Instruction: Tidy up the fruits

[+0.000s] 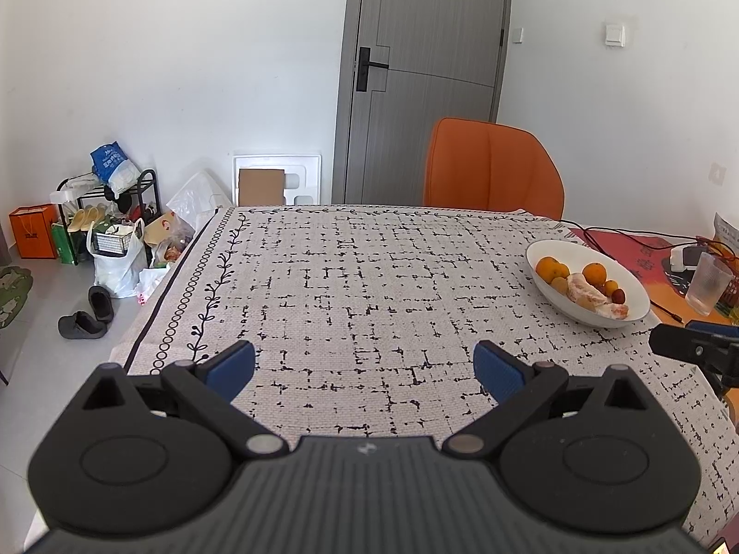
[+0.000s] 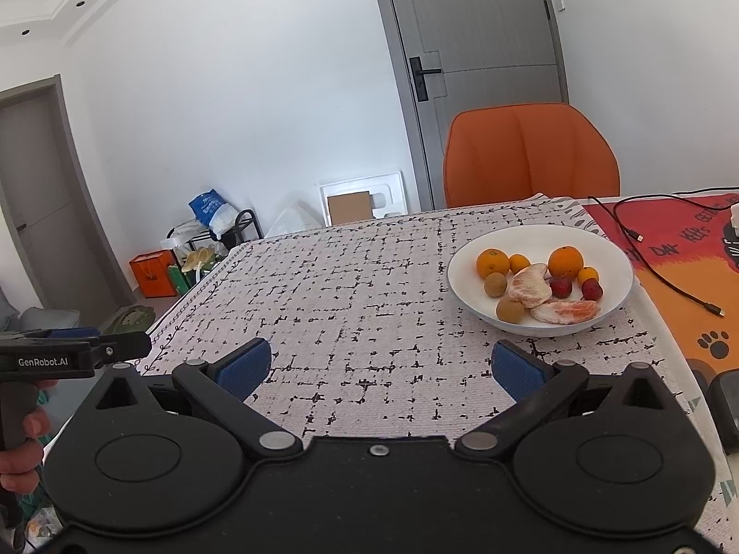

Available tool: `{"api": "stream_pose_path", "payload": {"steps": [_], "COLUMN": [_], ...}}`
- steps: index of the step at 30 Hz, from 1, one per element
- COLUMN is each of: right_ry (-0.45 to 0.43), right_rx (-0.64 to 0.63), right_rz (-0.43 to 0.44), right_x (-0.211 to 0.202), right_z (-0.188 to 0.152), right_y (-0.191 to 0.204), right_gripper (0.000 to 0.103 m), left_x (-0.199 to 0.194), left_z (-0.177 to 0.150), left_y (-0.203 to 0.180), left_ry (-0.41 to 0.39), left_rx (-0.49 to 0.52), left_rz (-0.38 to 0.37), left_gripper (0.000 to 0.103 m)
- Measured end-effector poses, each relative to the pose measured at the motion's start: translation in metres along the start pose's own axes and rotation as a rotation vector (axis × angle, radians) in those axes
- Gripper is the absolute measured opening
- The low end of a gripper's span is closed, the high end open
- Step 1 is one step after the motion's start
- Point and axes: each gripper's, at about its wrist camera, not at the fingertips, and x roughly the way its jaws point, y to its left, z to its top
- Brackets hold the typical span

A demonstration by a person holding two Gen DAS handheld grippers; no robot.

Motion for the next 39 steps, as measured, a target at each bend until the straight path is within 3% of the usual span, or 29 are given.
{"api": "stream_pose_path", "payload": {"steps": [39], "right_ry": [0.024], "right_rx": [0.001], "right_rz": [-0.001], "right_x": [0.0045], "right_z": [-0.0056], "right_y": [0.0004], "right_gripper": [0.103], "left_x": [-0.0007], "left_z": [-0.0018], "left_y": [-0.0008], "left_ry": [0.006], "left_rx": [0.002], "left_rz": [-0.013], "left_gripper": [0.100]}}
